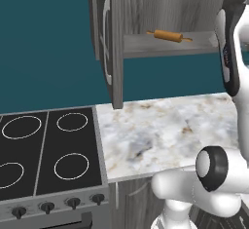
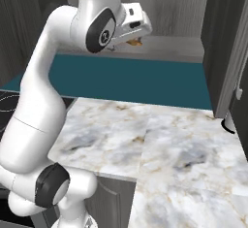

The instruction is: Open the cabinet, retrieve the rolling pin, and place it next to the meat on the cutting board to prepare for tenderizing.

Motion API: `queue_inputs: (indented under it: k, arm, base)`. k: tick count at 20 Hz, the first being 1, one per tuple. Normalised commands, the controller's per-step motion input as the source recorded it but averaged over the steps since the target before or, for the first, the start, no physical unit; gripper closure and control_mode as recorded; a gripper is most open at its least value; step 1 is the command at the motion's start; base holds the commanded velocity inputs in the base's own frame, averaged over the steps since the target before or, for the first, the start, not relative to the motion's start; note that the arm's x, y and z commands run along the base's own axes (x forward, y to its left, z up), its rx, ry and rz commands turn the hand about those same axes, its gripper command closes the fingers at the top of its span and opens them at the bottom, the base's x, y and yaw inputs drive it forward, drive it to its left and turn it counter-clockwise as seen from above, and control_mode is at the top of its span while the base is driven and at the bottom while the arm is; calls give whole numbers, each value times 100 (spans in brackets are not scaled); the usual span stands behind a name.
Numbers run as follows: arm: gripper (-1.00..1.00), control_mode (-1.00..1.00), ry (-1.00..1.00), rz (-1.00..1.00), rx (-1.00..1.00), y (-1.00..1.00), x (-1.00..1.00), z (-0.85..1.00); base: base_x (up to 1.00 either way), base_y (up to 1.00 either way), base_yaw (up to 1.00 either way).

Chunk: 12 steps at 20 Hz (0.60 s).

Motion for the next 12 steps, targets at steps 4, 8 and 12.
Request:
queue_inputs:
  k: [4, 8, 12]
  arm:
    - [-100, -100, 0, 18, 23, 19, 15, -1]
    - [-100, -100, 0, 17, 19, 5, 31, 0]
    - [-100, -100, 0, 16, 11, 0, 35, 0]
  base:
    - [0, 0, 0]
    - [0, 0, 0]
    - [0, 0, 0]
